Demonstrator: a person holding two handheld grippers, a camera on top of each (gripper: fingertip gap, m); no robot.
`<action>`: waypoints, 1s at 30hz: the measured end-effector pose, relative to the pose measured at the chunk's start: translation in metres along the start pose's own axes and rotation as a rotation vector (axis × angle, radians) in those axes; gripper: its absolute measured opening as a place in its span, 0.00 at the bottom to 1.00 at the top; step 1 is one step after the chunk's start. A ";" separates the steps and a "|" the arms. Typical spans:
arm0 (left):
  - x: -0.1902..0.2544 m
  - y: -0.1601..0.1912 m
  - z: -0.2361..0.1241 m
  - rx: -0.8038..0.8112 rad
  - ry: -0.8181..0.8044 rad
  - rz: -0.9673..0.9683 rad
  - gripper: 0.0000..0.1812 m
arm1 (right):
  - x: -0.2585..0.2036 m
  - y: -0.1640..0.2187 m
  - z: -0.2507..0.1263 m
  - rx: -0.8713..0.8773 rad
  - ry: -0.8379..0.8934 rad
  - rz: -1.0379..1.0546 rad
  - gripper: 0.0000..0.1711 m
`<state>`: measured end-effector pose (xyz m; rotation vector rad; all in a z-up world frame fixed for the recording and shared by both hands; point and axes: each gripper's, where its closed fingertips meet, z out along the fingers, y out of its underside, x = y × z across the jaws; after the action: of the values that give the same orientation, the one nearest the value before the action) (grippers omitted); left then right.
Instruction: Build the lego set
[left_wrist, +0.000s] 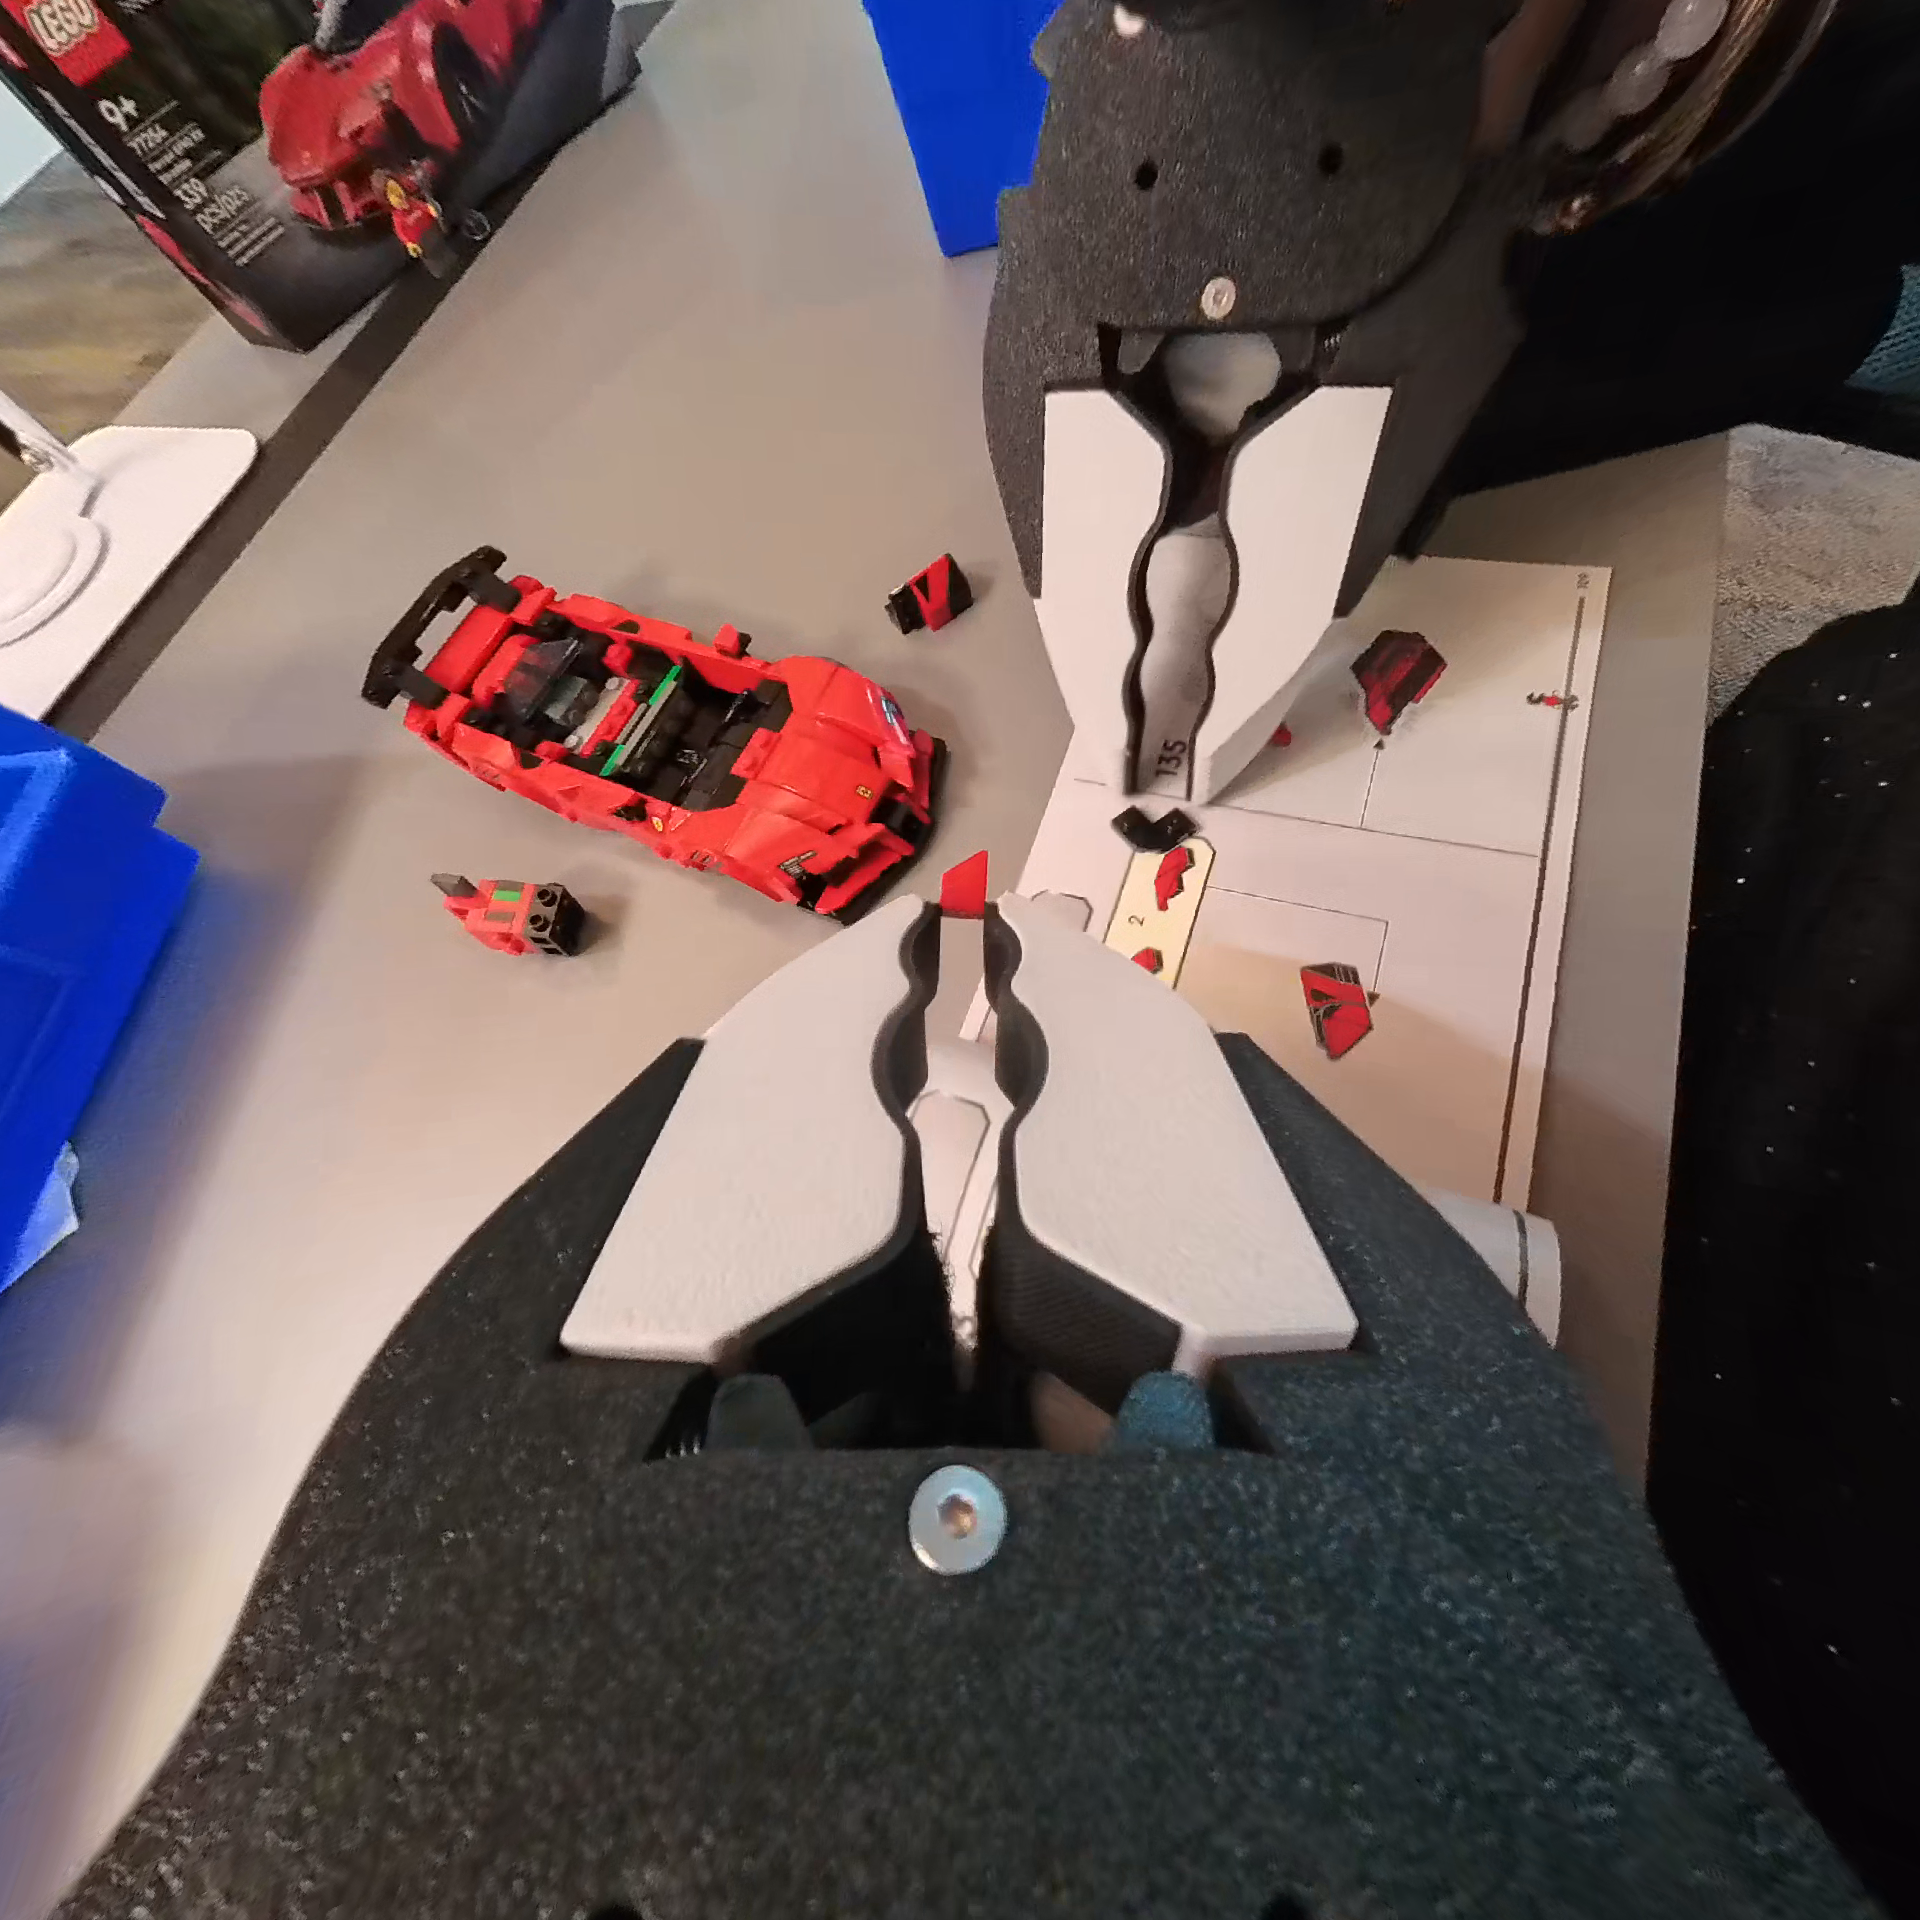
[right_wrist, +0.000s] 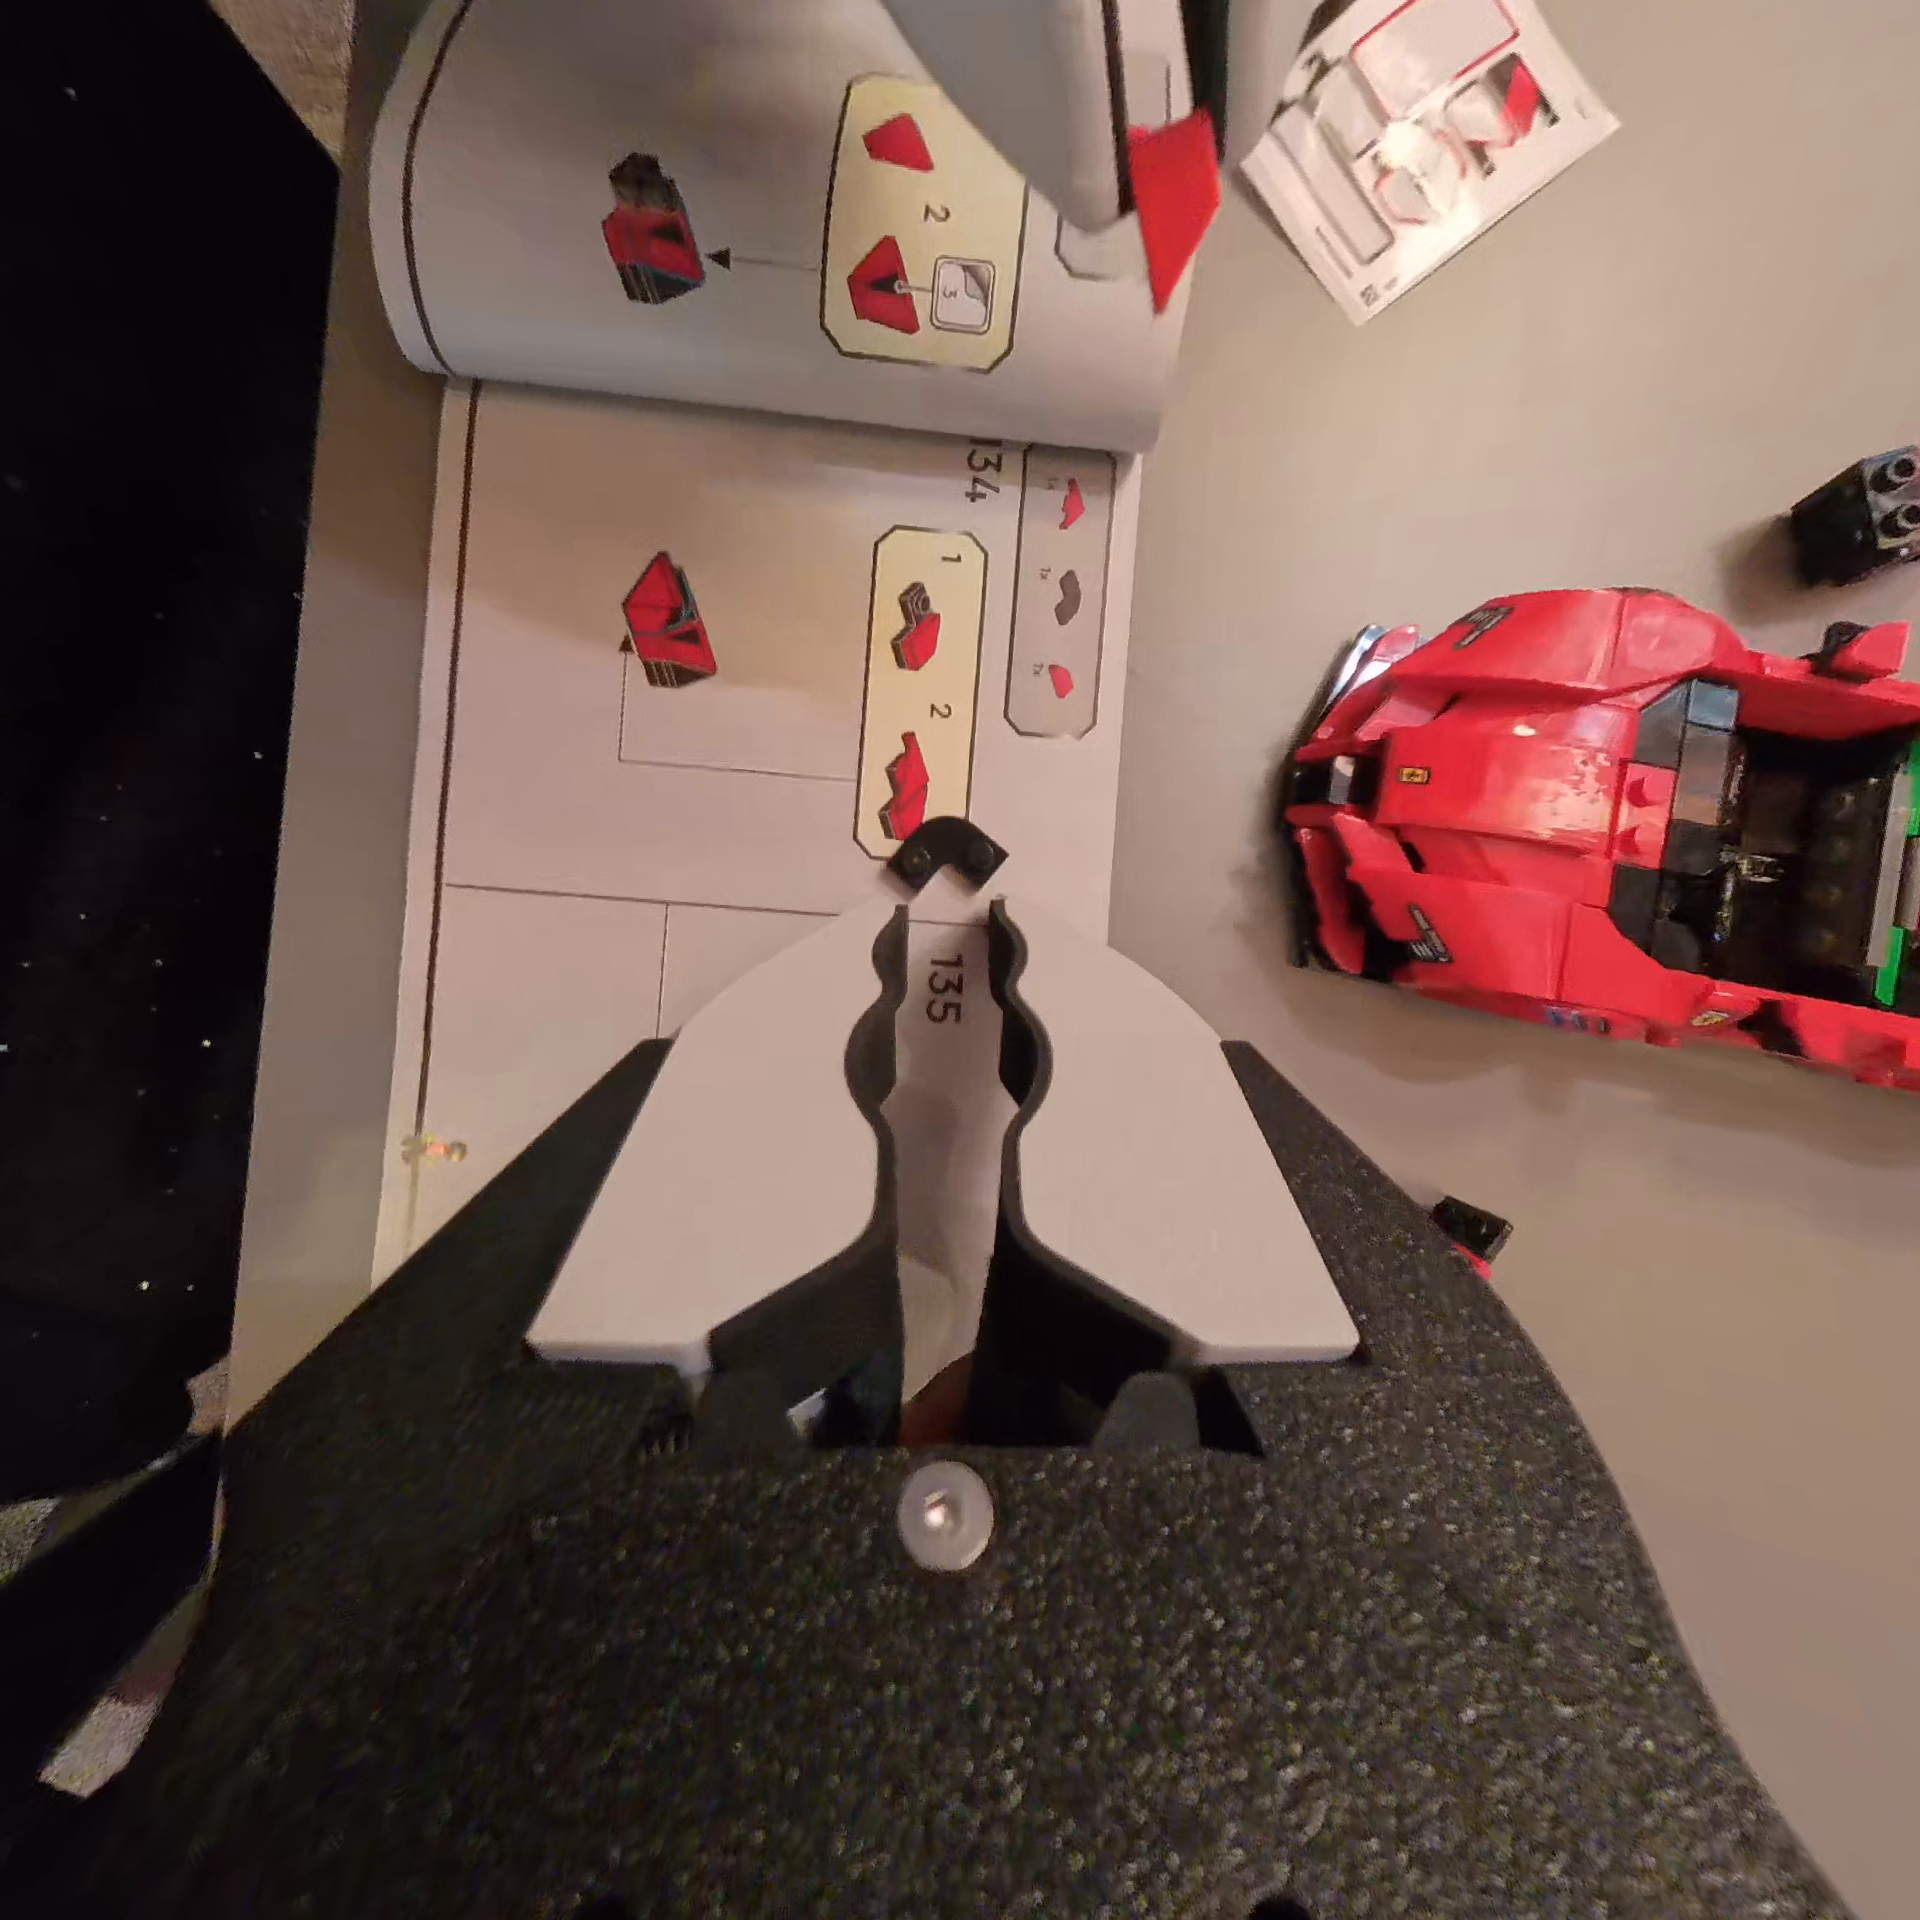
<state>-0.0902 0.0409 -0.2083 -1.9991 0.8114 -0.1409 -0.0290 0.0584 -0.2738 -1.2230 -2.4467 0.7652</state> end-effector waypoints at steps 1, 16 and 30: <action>0.000 0.001 -0.001 0.003 0.000 -0.003 0.04 | 0.000 -0.001 0.000 0.008 0.000 0.007 0.10; 0.005 0.005 0.001 0.025 0.012 -0.012 0.04 | -0.031 -0.013 0.004 0.004 -0.105 -0.020 0.08; 0.009 0.004 0.003 0.034 0.032 -0.007 0.04 | -0.020 -0.007 0.000 0.016 -0.154 0.024 0.21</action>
<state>-0.0842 0.0366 -0.2150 -1.9723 0.8170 -0.1906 -0.0213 0.0388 -0.2704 -1.2324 -2.5457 0.9161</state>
